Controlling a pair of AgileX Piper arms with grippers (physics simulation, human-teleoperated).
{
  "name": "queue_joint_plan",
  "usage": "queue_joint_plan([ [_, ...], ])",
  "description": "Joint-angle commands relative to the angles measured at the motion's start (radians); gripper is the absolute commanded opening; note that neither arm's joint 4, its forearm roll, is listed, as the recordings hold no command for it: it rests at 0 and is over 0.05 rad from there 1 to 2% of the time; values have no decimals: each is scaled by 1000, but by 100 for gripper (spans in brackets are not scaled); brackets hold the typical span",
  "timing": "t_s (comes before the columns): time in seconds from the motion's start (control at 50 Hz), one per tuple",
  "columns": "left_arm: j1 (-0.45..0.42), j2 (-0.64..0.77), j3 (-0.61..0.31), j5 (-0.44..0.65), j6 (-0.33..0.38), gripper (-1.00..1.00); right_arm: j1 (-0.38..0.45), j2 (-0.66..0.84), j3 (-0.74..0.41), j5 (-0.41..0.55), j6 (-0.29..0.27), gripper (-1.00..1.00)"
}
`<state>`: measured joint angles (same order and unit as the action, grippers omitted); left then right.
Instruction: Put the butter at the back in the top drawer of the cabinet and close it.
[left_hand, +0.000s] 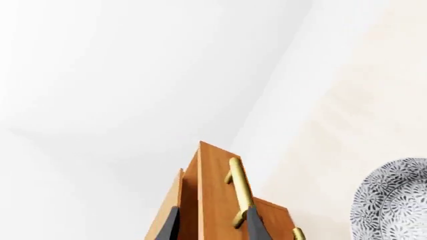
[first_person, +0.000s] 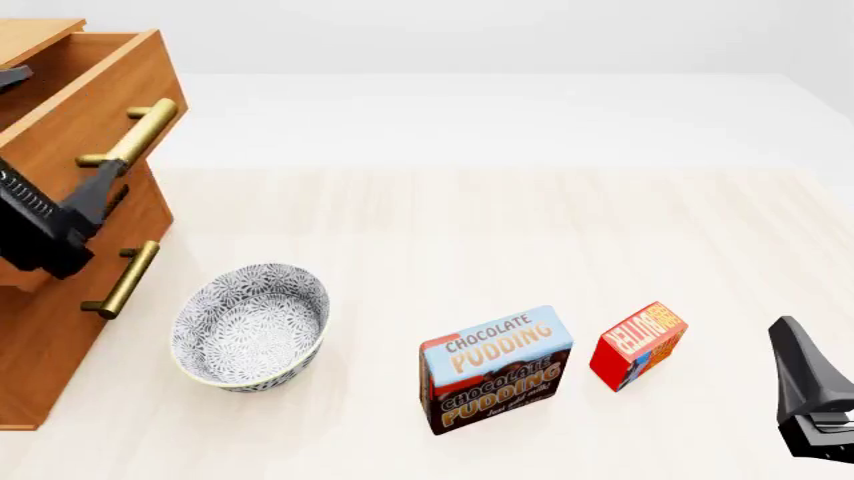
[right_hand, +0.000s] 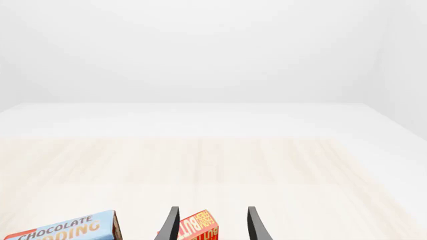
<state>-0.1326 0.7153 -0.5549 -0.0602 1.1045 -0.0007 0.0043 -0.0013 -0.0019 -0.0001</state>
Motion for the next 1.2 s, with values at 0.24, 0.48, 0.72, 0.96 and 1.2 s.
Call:
queue_joint_plan([
  [0.24, -10, -264, -240, 525, -232, 100, 0, 0, 0, 0, 0, 100],
  [0.48, 6, -170, -379, 657, -378, 100, 0, 0, 0, 0, 0, 100],
  [0.72, 5, -60, -496, 768, -515, 100, 0, 0, 0, 0, 0, 100],
  [0.96, 18, 31, -622, 863, -636, 100, 0, 0, 0, 0, 0, 100],
  [1.2, 67, 54, -636, 916, -673, 100, 0, 0, 0, 0, 0, 100],
])
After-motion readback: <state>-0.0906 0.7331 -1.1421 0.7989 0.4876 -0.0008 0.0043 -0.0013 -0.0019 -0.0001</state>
